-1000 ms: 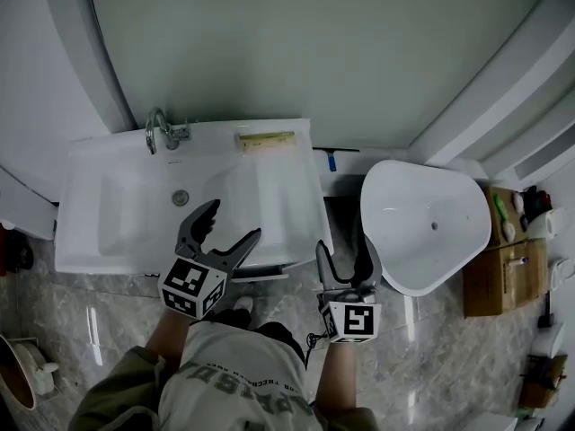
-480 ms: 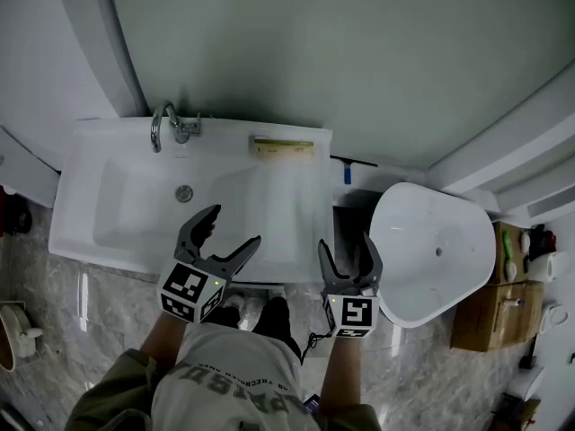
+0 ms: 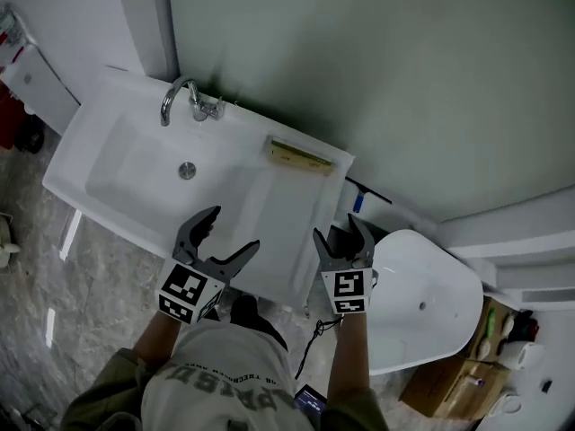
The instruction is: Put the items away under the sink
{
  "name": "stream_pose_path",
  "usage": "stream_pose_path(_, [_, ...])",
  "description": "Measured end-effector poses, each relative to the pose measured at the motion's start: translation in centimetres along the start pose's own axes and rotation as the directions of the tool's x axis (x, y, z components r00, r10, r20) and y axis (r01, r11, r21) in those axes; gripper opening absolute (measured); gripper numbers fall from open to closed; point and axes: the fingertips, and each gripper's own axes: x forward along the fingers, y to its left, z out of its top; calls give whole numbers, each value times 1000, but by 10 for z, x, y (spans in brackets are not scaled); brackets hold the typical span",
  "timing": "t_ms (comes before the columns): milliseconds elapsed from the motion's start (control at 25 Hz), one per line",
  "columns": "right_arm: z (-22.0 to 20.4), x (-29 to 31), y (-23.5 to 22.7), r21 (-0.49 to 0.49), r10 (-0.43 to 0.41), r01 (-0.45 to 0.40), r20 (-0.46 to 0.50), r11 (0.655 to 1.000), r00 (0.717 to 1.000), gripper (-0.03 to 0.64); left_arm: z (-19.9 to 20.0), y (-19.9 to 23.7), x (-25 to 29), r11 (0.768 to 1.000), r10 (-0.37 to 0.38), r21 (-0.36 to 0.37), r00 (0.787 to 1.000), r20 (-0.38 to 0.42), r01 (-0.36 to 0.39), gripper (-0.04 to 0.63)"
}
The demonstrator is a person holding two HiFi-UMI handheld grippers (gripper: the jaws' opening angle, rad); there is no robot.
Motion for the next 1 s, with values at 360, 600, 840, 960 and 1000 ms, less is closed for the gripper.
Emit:
stream_pose_path(360, [-36, 98, -16, -235, 241, -263, -117, 936, 963, 324, -12, -12, 20, 978, 176, -107, 984, -12, -176, 370])
stream_pose_path(600, [-61, 165, 0, -336, 326, -384, -217, 860, 920, 324, -27, -7, 29, 962, 234, -131, 971, -47, -238, 370])
stream_pose_path(840, [-77, 219, 1, -375, 316, -414, -297, 829, 901, 322, -37, 6, 38, 949, 273, -143, 959, -69, -281, 370])
stream_pose_path(960, [-84, 236, 1, -344, 318, -428, -332, 836, 888, 322, -41, 8, 40, 949, 278, -134, 957, -82, -287, 370])
stream_pose_path(1000, [-86, 241, 2, -337, 320, -434, -344, 836, 883, 321, -42, 7, 41, 949, 276, -130, 957, -86, -286, 370])
